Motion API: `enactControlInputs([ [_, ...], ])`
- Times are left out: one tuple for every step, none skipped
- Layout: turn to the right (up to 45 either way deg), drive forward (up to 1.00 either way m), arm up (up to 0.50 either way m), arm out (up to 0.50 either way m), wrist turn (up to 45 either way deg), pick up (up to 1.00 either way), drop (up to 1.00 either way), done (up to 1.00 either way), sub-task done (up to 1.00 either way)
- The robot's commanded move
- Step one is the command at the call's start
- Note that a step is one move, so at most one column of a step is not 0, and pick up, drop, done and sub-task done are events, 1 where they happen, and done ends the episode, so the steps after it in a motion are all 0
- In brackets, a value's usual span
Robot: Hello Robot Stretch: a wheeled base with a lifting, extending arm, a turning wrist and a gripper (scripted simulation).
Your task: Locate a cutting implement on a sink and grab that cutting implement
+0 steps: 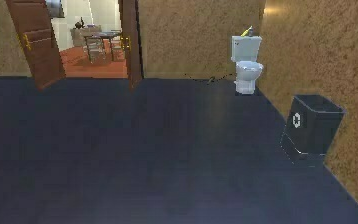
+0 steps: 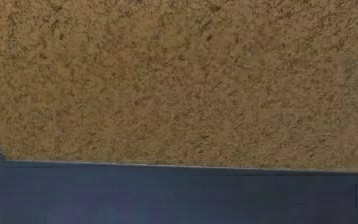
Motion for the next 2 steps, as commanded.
enactControlInputs([
  [-3.0, 0.0, 0.0, 0.0, 0.0, 0.0, 0.0, 0.0, 0.0],
  [0.0, 0.4, 0.0, 0.0, 0.0, 0.0, 0.0, 0.0, 0.0],
])
